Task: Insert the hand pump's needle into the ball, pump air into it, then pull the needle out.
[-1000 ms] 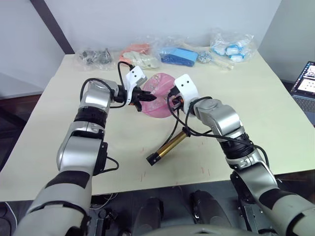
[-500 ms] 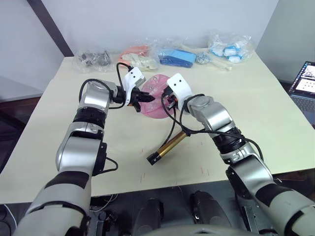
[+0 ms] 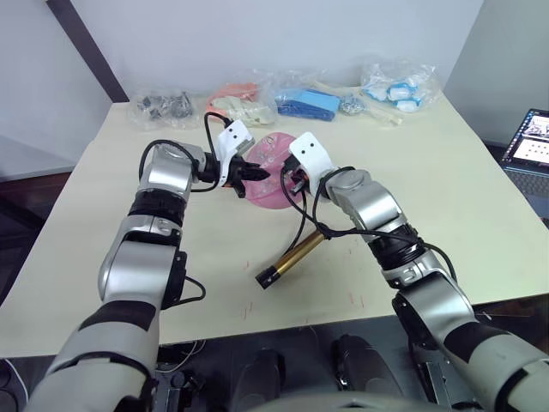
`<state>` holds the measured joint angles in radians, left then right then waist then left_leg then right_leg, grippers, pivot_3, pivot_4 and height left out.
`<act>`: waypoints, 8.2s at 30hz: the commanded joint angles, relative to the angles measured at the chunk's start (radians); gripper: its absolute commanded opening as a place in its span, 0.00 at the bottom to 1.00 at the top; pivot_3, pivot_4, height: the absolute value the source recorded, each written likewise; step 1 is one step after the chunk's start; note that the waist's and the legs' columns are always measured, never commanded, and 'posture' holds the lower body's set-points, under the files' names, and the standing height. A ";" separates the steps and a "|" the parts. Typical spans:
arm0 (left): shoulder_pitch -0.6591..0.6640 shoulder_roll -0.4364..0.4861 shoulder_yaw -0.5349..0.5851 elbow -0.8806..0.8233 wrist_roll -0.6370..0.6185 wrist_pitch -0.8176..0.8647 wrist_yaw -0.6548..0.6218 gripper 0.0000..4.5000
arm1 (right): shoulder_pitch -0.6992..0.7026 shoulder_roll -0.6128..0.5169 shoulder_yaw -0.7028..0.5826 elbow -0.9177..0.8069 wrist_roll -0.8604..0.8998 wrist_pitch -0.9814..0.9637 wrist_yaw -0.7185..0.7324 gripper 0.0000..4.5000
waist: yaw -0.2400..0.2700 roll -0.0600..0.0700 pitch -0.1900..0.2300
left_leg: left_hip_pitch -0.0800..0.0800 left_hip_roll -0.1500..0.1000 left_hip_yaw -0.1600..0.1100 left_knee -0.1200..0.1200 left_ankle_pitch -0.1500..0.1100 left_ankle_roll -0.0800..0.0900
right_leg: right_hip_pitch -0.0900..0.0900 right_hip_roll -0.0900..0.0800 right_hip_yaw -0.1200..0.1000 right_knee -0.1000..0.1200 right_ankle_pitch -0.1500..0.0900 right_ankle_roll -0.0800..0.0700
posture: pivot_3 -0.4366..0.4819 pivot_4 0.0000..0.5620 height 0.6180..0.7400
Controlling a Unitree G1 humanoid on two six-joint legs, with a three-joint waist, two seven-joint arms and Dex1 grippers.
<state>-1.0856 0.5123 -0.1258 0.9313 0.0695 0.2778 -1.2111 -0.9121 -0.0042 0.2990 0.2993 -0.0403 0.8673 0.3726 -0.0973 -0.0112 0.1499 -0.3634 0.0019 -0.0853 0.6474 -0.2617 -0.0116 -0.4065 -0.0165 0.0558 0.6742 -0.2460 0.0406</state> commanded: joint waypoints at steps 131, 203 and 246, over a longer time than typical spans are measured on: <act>0.047 -0.031 0.001 -0.033 -0.035 0.013 0.084 0.00 | 0.149 -0.033 -0.116 -0.247 0.103 0.218 0.015 1.00 | 0.031 0.003 0.002 | -0.009 0.000 -0.004 -0.012 0.000 -0.001 | -0.006 -0.001 -0.005 -0.014 -0.001 0.000 | 0.48 0.27 1.00; 0.355 0.009 -0.251 -0.944 -0.520 0.792 0.294 0.99 | 0.921 -1.046 -0.941 -1.162 1.143 0.183 0.375 1.00 | 0.085 -0.008 0.032 | -0.031 0.000 -0.005 0.010 0.001 -0.003 | -0.015 -0.003 -0.009 -0.012 0.006 0.000 | 0.48 0.27 1.00; 0.218 -0.176 -0.377 -0.552 -0.254 0.553 0.137 0.99 | 1.714 -0.751 -1.207 -1.346 1.061 -0.302 0.320 1.00 | 0.085 -0.007 0.031 | -0.032 0.001 -0.002 0.019 0.001 -0.002 | -0.010 -0.003 -0.011 -0.011 0.006 0.001 | 0.48 0.27 1.00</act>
<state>-0.8433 0.3471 -0.5116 0.3782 -0.1933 0.8523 -1.0649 0.7844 -0.7661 -0.8573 -1.0253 1.0303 0.6023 0.6715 -0.0125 -0.0185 0.1808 -0.3954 0.0029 -0.0879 0.6666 -0.2611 -0.0131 -0.4162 -0.0198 0.0443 0.6628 -0.2400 0.0416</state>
